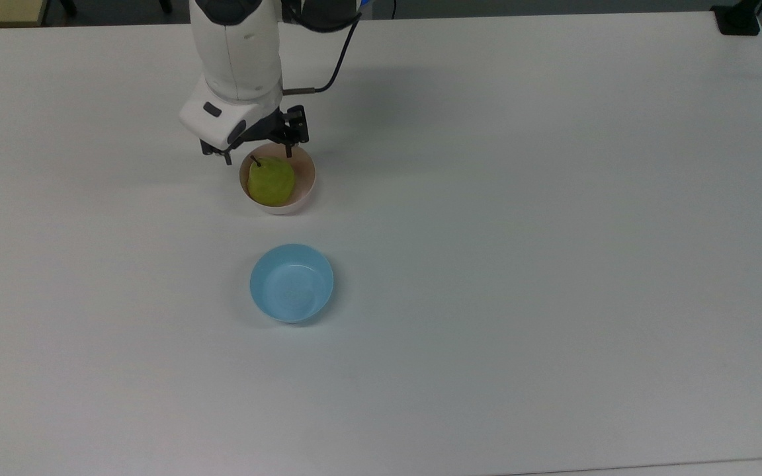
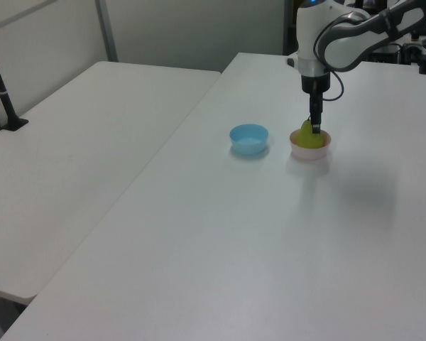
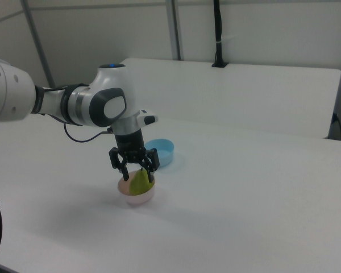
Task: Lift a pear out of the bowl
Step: 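Lower the gripper into the pink bowl and close it on the pear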
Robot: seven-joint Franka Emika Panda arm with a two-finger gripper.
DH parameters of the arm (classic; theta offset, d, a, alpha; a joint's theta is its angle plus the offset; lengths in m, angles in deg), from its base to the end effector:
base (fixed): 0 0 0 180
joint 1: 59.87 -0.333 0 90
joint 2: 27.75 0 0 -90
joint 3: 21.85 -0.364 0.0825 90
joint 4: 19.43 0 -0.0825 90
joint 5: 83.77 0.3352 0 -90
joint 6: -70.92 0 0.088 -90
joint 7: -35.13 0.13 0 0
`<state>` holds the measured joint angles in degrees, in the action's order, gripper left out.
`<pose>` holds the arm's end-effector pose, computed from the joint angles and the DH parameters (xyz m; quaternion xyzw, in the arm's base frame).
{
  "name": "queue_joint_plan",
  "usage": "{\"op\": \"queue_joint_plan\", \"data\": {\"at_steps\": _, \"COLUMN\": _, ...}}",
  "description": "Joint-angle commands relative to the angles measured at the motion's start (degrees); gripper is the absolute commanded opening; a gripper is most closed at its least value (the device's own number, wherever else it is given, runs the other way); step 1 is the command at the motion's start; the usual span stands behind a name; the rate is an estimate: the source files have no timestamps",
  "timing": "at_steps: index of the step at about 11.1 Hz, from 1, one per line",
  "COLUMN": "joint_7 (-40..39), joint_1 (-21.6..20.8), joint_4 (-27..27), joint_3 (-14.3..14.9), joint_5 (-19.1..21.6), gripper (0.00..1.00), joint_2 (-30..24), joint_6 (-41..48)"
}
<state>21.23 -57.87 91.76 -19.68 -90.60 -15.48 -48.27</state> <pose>0.5594 -0.0480 0.4195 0.9911 0.1157 -0.0454 0.0484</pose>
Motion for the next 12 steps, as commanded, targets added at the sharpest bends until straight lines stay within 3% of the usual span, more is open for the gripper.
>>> {"op": "queue_joint_plan", "data": {"at_steps": 1, "joint_7": 2.99, "joint_1": -1.21, "joint_4": 0.70, "joint_3": -0.06, "joint_5": -0.64, "gripper": 0.81, "joint_2": 1.27, "joint_6": -3.06}}
{"op": "queue_joint_plan", "data": {"at_steps": 6, "joint_7": 4.58, "joint_1": -1.47, "joint_4": 0.70, "joint_3": -0.50, "joint_5": -0.73, "gripper": 0.81, "joint_2": 3.11, "joint_6": -4.73}}
{"op": "queue_joint_plan", "data": {"at_steps": 7, "joint_7": 4.58, "joint_1": -1.47, "joint_4": 0.70, "joint_3": -0.50, "joint_5": -0.73, "gripper": 0.77, "joint_2": 3.46, "joint_6": -4.82}}
{"op": "queue_joint_plan", "data": {"at_steps": 10, "joint_7": 4.58, "joint_1": -1.56, "joint_4": 0.61, "joint_3": -0.58, "joint_5": -0.73, "gripper": 0.42, "joint_2": 3.29, "joint_6": -4.74}}
{"op": "queue_joint_plan", "data": {"at_steps": 12, "joint_7": 4.58, "joint_1": -1.56, "joint_4": 0.43, "joint_3": -0.58, "joint_5": -0.73, "gripper": 0.37, "joint_2": 2.24, "joint_6": -3.86}}
